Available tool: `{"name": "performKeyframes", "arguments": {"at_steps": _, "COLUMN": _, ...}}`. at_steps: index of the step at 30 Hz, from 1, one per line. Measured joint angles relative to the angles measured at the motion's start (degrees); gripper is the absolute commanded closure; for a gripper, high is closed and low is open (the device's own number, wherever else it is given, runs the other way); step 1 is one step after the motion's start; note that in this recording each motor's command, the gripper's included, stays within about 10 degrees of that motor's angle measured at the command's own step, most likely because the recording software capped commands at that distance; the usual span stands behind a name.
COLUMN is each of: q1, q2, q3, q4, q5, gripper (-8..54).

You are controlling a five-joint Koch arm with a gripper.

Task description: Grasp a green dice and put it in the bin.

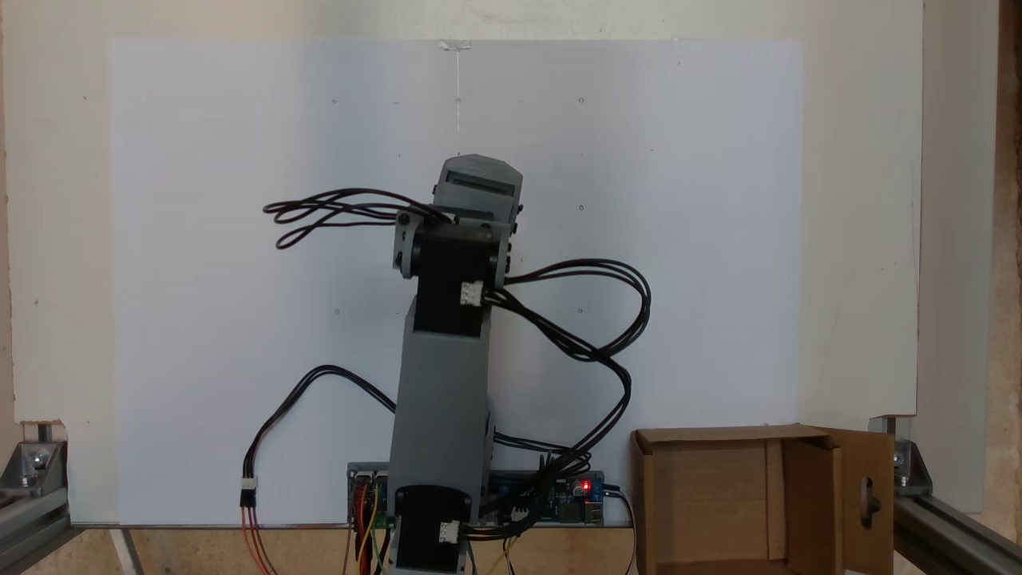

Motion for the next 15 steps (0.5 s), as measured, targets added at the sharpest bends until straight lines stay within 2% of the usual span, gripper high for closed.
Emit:
{"name": "performKeyframes", "arguments": {"at_steps": 10, "q1": 5.71, "q2": 1.76, "q3": -0.53, "q4": 2.72, "q5": -0.09, "gripper": 33.3}}
{"name": "performKeyframes", "arguments": {"at_steps": 15, "q1": 17.05, "q2": 1.76, "q3": -0.53, "q4": 2.72, "q5": -1.93, "gripper": 33.3}}
